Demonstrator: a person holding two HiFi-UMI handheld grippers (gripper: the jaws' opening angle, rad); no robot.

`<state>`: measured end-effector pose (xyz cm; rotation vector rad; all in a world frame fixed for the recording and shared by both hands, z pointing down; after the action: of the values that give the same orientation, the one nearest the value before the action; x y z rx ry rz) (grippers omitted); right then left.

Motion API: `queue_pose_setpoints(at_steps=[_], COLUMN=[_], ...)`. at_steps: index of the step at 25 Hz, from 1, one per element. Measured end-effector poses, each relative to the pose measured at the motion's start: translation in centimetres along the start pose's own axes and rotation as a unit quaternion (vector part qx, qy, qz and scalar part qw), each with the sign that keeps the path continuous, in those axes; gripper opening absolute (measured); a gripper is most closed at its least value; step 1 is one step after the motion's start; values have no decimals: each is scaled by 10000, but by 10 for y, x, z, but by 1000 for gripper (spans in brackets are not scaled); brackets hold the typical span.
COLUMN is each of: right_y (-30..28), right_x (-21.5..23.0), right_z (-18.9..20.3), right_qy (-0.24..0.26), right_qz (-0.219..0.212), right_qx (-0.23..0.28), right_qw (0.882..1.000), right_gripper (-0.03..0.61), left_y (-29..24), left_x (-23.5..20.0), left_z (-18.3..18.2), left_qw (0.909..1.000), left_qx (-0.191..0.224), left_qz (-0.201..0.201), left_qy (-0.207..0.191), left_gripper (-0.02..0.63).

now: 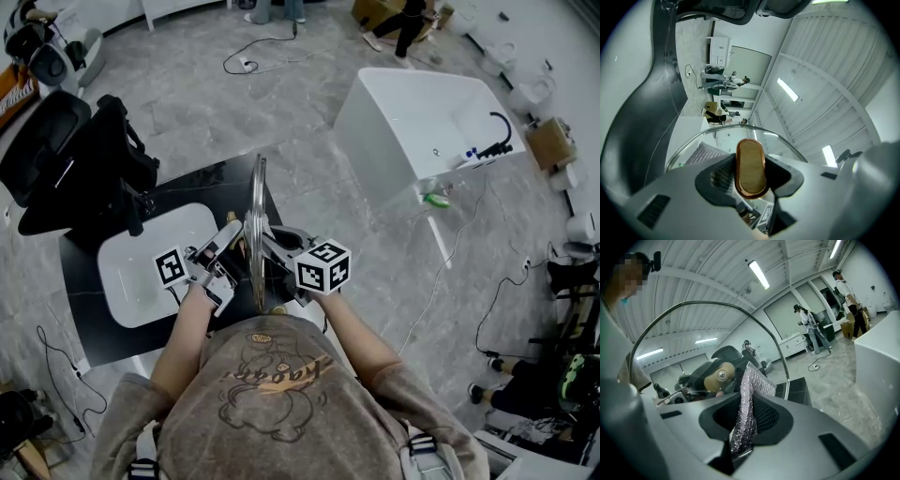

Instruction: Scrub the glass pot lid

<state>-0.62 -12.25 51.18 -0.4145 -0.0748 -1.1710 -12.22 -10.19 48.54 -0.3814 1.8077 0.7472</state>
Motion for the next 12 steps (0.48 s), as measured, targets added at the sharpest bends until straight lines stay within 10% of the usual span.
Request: queue_pose_setpoints(at_steps=[12], right_y=[26], right_x=[-43], right_z=[-10], right_qy=[-534], right_qz=[-699], right_qx=[268], right_qw=[9958], right_gripper=[77], left_y=[4], left_x=[-10], left_z=[-8], left_qw=[9998], left_qx=[122], left_qz=[-180], left_qy=[-30], left_gripper=[178])
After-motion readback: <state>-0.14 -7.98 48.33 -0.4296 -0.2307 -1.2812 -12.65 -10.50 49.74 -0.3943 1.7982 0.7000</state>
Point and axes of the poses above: the fingertips, and each gripper's own axes: y backward along the fingers, x to its right, z out of its underside, the point moved 5 cm from there along y, backward along the fingers, and after that the axes turned 14 degrees about y, right-handed, at the moved point
